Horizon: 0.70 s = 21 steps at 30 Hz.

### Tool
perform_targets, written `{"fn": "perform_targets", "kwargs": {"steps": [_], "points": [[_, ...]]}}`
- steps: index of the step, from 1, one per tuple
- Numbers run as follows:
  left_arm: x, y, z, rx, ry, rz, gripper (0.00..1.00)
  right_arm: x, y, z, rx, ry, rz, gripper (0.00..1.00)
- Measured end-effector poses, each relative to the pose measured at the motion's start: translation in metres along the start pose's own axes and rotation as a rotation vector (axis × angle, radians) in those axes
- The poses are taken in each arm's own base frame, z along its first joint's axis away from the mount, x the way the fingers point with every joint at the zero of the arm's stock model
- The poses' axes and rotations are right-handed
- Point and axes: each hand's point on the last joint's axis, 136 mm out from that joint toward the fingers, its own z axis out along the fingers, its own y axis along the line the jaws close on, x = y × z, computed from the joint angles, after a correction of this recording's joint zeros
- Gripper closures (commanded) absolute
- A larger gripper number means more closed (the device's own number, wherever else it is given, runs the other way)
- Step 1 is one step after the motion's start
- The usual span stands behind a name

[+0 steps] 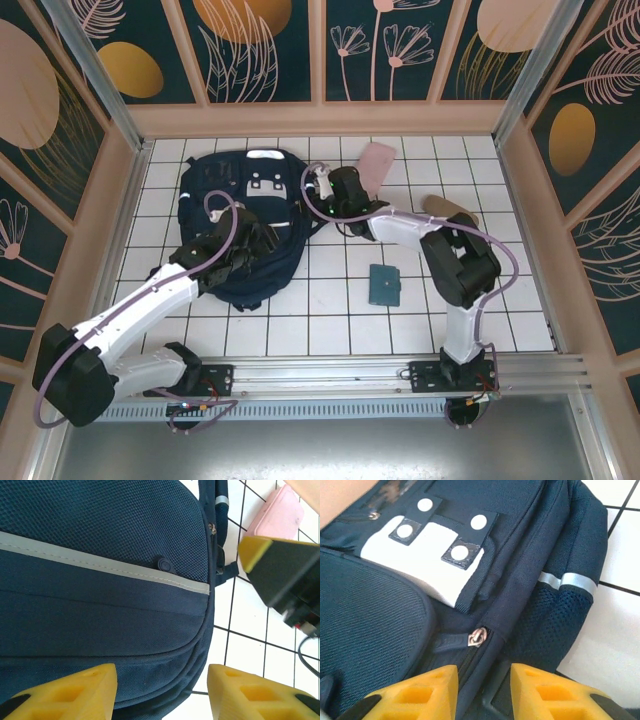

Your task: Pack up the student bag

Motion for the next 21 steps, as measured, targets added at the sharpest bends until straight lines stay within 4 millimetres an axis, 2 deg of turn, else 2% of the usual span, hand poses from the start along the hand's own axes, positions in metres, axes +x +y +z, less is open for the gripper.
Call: {"fn": "perform_targets", "kwargs": {"steps": [7,10,18,21], "points": [[0.022,0.016,0.02,-0.021,0.066,-0.023,0.47,-0.005,-0.008,0.038,0.047,0.043,-0.024,0.65],[0.025,0.017,0.023,-0.025,0.076,-0.03,0.47,-0.004,-0.01,0.051,0.055,0.062,-0.031,0.64],[0.018,0.022,0.026,-0.044,0.048,-0.045,0.46,0.002,-0.011,0.054,0.097,0.093,-0.063,0.69],[0.016,0.026,0.029,-0.066,0.04,-0.053,0.46,0.01,-0.016,0.05,0.123,0.096,-0.063,0.69]]}}
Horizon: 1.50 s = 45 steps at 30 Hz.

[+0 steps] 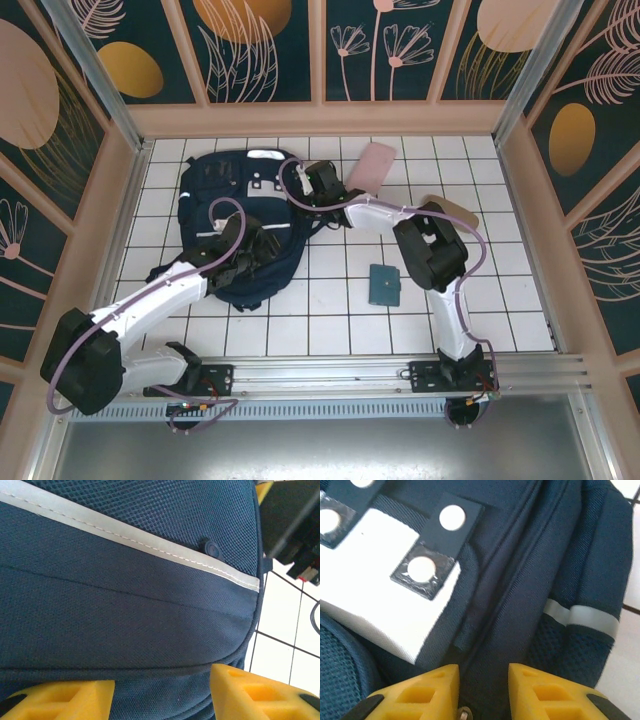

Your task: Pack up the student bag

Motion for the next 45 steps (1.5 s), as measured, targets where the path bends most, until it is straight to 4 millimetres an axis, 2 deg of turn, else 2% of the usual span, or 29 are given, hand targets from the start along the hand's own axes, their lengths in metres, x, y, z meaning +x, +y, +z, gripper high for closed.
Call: {"fn": "perform_targets", "kwargs": {"steps": [5,9,12,14,22,26,30,33,37,45], "points": [[-0.001,0.007,0.003,-0.033,-0.008,-0.004,0.46,0.016,-0.006,-0.02,0.023,0.0,0.011,0.69],[-0.004,0.011,0.006,-0.059,-0.014,-0.006,0.46,0.042,-0.031,-0.048,0.068,0.052,0.059,0.69],[-0.003,0.012,0.011,-0.076,-0.004,-0.003,0.47,0.046,-0.047,-0.054,0.092,0.059,0.088,0.68],[-0.003,0.012,0.013,-0.084,0.0,-0.002,0.47,0.044,-0.048,-0.055,0.086,0.056,0.1,0.66],[-0.004,0.01,0.015,-0.085,-0.001,-0.002,0.47,0.029,-0.013,-0.06,-0.082,0.044,0.126,0.69],[-0.004,0.01,0.015,-0.085,0.0,-0.002,0.47,0.007,0.008,-0.061,-0.158,0.012,0.112,0.69],[-0.004,0.01,0.015,-0.085,0.0,-0.002,0.47,-0.01,0.023,-0.053,-0.216,-0.004,0.103,0.71],[-0.004,0.01,0.015,-0.085,0.0,-0.002,0.47,-0.008,0.026,-0.044,-0.23,0.016,0.107,0.71],[-0.004,0.01,0.015,-0.085,0.0,0.001,0.47,0.01,0.023,-0.035,-0.223,0.073,0.12,0.69],[-0.004,0.01,0.015,-0.083,0.003,0.001,0.47,0.019,0.022,-0.033,-0.217,0.098,0.132,0.64]]}}
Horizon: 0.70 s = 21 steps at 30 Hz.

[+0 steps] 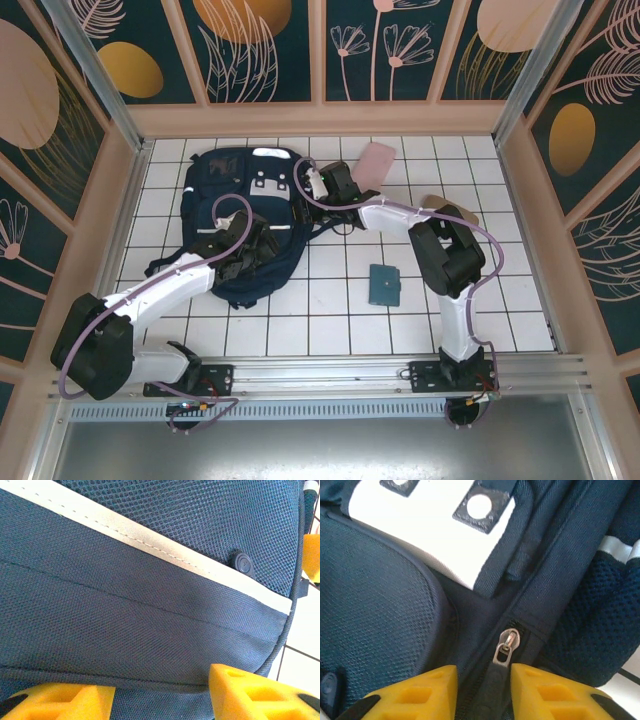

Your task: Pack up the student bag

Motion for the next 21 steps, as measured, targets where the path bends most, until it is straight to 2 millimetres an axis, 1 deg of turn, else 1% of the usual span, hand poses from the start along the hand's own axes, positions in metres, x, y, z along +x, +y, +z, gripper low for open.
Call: {"fn": "perform_targets", "kwargs": {"steps": [4,6,8,10,12,13,14,18,21], "points": [[-0.0001,0.0,0.0,0.0,0.0,-0.001,0.47,0.0043,-0.003,0.0004,0.013,0.012,0.005,0.63],[-0.0003,-0.0001,-0.0002,0.001,0.0,-0.001,0.47,0.0041,-0.0041,0.0004,0.019,0.01,0.005,0.65],[-0.0006,-0.0005,-0.0007,0.003,-0.001,-0.001,0.47,0.004,-0.0045,0.0004,0.022,0.01,0.006,0.7],[-0.0007,-0.0007,-0.0009,0.004,-0.002,-0.001,0.47,0.0043,-0.0038,0.0007,0.021,0.01,0.01,0.82],[-0.0007,-0.0008,-0.0009,0.005,-0.002,-0.001,0.47,0.0046,-0.0041,0.0008,0.022,0.009,0.016,0.89],[-0.0005,-0.001,-0.0009,0.006,0.0,-0.001,0.47,0.005,-0.0044,0.001,0.023,0.009,0.017,0.98],[-0.0005,-0.0012,-0.0009,0.007,0.0,-0.002,0.47,0.0057,-0.0056,0.0012,0.028,0.008,0.018,1.0],[0.001,-0.0027,-0.0002,0.019,0.009,-0.005,0.47,0.0069,-0.0061,-0.0007,0.029,-0.001,0.019,1.0],[0.004,-0.003,0.0027,0.036,0.02,-0.021,0.47,0.0047,-0.0037,-0.0071,0.023,-0.022,0.014,1.0]]}}
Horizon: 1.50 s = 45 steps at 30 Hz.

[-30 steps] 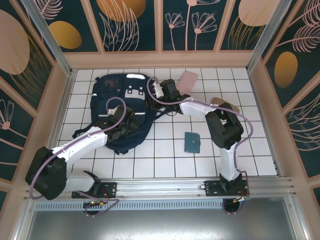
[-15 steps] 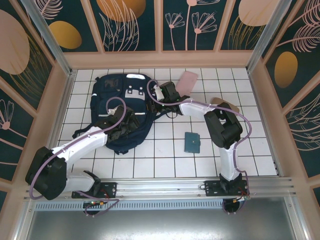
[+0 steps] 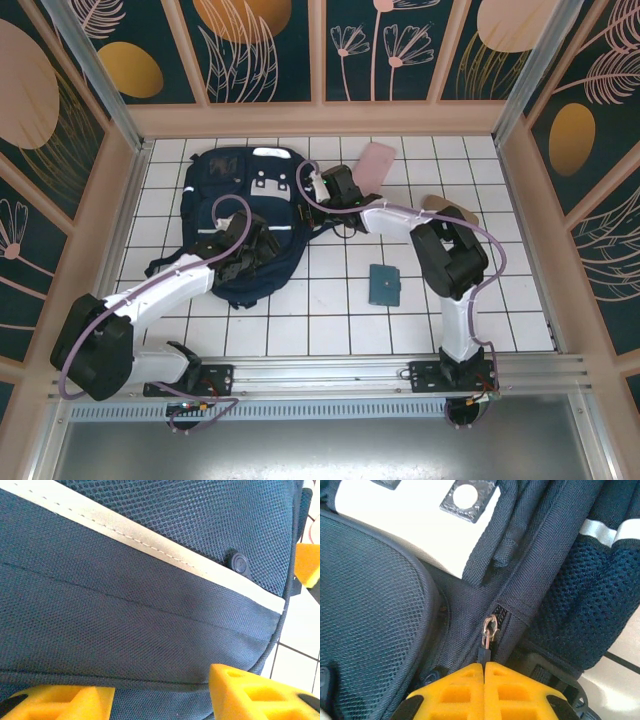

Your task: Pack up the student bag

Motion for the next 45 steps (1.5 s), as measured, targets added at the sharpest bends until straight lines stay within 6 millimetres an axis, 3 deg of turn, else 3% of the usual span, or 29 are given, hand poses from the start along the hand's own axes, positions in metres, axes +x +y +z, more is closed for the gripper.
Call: {"fn": "perform_targets", "kwargs": {"steps": [6,12,15,18,22,26,30,34,36,38,41,45], "points": [[0.004,-0.006,0.011,0.029,0.023,-0.042,0.47,-0.002,0.008,-0.021,-0.028,-0.028,0.023,1.0],[0.004,-0.009,0.027,0.024,0.022,-0.063,0.47,0.02,0.014,-0.034,-0.083,-0.012,0.09,1.0],[0.002,-0.012,0.032,0.036,0.015,-0.074,0.47,0.038,0.013,-0.035,-0.104,0.0,0.131,1.0],[-0.002,-0.021,0.037,0.068,0.0,-0.082,0.47,0.068,0.02,-0.04,-0.148,0.054,0.174,1.0],[-0.007,-0.035,0.042,0.114,-0.014,-0.092,0.47,0.109,0.048,-0.047,-0.225,0.134,0.199,1.0],[-0.008,-0.042,0.046,0.131,-0.006,-0.095,0.49,0.126,0.073,-0.051,-0.277,0.16,0.193,1.0],[-0.008,-0.044,0.044,0.135,0.0,-0.08,0.59,0.115,0.063,-0.066,-0.26,0.098,0.21,0.96],[-0.005,-0.048,0.036,0.146,0.003,-0.036,0.6,0.071,0.027,-0.091,-0.191,-0.051,0.243,0.84],[0.001,-0.059,0.031,0.16,0.009,0.007,0.61,0.053,0.01,-0.104,-0.154,-0.12,0.253,0.82],[0.007,-0.076,0.024,0.187,0.015,0.053,0.61,0.041,-0.002,-0.109,-0.127,-0.156,0.252,0.72],[0.008,-0.097,0.016,0.224,0.009,0.088,0.61,0.024,-0.016,-0.105,-0.097,-0.174,0.248,0.67],[0.002,-0.095,0.018,0.194,-0.02,0.093,0.6,0.003,-0.027,-0.088,-0.076,-0.177,0.226,0.66]]}}
